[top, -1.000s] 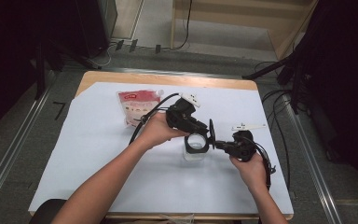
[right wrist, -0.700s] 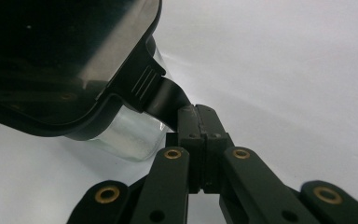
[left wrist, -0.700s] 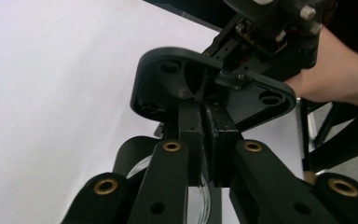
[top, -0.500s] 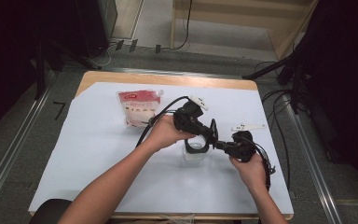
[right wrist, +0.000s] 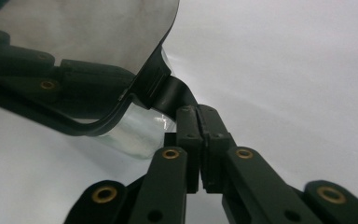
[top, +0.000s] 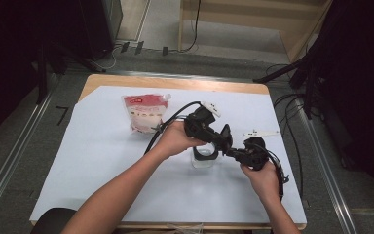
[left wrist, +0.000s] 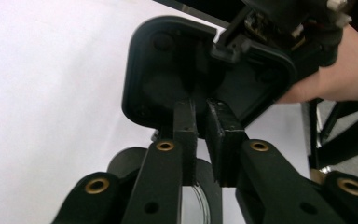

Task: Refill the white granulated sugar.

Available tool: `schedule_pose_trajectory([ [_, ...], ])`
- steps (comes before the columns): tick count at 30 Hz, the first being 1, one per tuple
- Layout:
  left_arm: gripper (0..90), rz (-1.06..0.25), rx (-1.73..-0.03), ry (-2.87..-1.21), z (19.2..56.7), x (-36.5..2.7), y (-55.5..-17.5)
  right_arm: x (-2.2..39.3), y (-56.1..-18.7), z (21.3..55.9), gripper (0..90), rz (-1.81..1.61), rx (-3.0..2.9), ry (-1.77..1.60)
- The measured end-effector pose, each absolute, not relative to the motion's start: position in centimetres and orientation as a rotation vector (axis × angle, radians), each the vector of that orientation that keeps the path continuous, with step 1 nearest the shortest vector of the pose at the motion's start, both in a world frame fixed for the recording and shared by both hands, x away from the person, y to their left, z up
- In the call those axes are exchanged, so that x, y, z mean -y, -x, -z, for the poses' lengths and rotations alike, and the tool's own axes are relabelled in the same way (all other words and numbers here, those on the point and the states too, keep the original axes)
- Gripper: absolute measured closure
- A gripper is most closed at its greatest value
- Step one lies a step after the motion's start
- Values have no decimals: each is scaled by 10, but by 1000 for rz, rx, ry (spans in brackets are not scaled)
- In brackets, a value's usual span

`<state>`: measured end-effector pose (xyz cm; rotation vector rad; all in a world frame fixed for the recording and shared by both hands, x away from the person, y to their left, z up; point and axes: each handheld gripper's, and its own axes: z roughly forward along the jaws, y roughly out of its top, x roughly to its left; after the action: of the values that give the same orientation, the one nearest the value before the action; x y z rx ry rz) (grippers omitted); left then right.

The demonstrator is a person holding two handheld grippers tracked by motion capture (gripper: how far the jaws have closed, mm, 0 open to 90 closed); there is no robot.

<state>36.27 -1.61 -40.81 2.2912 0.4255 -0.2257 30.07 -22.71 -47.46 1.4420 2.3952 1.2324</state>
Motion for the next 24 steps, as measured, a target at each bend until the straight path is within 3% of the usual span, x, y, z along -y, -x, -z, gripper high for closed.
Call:
schedule_pose_trajectory([
  [12,611,214,-452,-2256,394,-8,-359,235,-277,465,776,-1236,-2403,-1390],
  [19,573,159,-444,-2268,390,-26,-354,234,-259,461,704,-1296,-2414,-1344],
  [24,557,213,-489,-2256,390,-41,-352,231,-249,460,622,-1380,-2387,-1292],
])
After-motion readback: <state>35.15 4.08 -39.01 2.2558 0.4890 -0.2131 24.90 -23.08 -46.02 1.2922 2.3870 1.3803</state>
